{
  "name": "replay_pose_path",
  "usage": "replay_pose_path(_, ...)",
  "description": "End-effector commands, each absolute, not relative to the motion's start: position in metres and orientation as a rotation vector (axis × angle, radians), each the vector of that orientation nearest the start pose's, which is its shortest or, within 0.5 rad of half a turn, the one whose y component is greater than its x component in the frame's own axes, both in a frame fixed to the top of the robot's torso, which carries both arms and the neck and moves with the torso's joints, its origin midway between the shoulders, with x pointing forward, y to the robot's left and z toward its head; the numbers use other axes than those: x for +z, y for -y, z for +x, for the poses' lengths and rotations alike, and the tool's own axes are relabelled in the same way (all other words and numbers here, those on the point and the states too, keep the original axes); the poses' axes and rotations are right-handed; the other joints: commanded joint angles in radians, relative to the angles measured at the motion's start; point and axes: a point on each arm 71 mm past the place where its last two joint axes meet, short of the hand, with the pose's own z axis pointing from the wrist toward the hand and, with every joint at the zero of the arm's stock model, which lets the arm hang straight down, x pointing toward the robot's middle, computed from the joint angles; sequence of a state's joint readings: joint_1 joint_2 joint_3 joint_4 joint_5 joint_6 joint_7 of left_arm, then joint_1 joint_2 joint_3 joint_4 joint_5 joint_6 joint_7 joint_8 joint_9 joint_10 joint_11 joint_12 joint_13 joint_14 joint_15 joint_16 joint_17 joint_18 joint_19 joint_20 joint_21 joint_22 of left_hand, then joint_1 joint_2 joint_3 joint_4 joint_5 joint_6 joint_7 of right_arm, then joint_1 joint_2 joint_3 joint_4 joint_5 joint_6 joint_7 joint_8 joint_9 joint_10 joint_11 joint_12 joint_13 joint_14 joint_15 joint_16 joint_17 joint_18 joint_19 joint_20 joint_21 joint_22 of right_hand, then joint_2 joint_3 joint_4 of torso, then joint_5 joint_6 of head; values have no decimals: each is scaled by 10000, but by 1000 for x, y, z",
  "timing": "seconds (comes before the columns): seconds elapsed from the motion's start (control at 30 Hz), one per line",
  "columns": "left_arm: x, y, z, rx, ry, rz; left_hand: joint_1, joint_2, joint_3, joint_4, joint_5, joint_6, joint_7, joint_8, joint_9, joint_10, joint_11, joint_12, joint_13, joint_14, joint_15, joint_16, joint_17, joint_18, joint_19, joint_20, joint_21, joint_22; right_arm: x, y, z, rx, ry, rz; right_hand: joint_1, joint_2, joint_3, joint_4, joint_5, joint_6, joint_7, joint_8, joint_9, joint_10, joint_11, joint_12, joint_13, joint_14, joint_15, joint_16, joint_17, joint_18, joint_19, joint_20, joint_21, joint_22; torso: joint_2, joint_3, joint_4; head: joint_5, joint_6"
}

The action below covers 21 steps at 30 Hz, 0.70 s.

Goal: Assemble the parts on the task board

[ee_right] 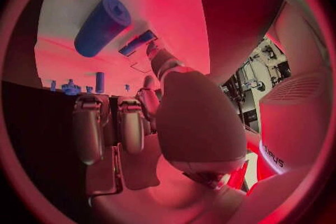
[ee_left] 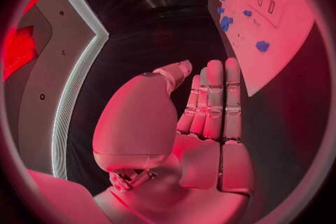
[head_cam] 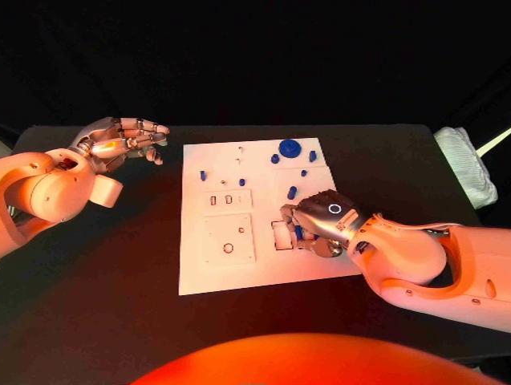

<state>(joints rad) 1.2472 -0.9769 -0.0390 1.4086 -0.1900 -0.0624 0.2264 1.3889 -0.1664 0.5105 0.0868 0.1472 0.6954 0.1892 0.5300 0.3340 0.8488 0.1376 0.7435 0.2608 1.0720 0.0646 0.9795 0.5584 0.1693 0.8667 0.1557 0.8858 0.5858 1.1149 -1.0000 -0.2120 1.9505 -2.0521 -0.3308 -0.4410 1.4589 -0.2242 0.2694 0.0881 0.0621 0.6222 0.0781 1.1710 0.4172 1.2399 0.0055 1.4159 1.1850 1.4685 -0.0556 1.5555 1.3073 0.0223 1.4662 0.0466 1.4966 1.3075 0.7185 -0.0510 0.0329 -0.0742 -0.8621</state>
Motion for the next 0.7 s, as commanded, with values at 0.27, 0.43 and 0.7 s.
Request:
replay_pose_path(0.27, -167, -298, 504, -14107, -16187, -9647, -70, -21, -29, -34, -30, -65, 297, 60, -9, -40, 4, 60, -9, -43, -7, 69, -9, 137, -3, 70, -34, -4, -221, 161, 347, 4614, -15335, -5847, 61, -203, 609, 200, 69, 153, -18, -113, -58, 101, 1, -15, 45, 958, -43, -57, 2427, -79, 868, -11, -35, 2441, 3, -5, 5, 4, -14)
replay_pose_path(0.43, -167, -298, 504, -14100, -16184, -9651, -70, -21, -29, -34, -30, -65, 297, 60, -9, -40, 4, 60, -9, -43, -7, 69, -9, 137, -3, 70, -34, -4, -219, 162, 346, 4657, -15276, -5808, 12, -329, 832, 284, 64, 178, -22, -113, -62, 115, -3, -13, 55, 957, -46, -64, 2422, -81, 871, -13, -24, 2444, -6, -11, 6, -2, -10)
replay_pose_path(0.7, -168, -298, 504, -14089, -16175, -9656, -70, -21, -29, -34, -30, -65, 297, 60, -9, -40, 4, 60, -9, -43, -7, 69, -9, 137, -3, 70, -34, -4, -224, 165, 347, 4352, -15817, -6124, -61, -593, 974, 329, -93, 154, -27, -79, -42, 75, -3, -35, 5, 967, -46, -35, 2451, -77, 865, -18, -48, 2439, -5, -20, 6, -3, -19)
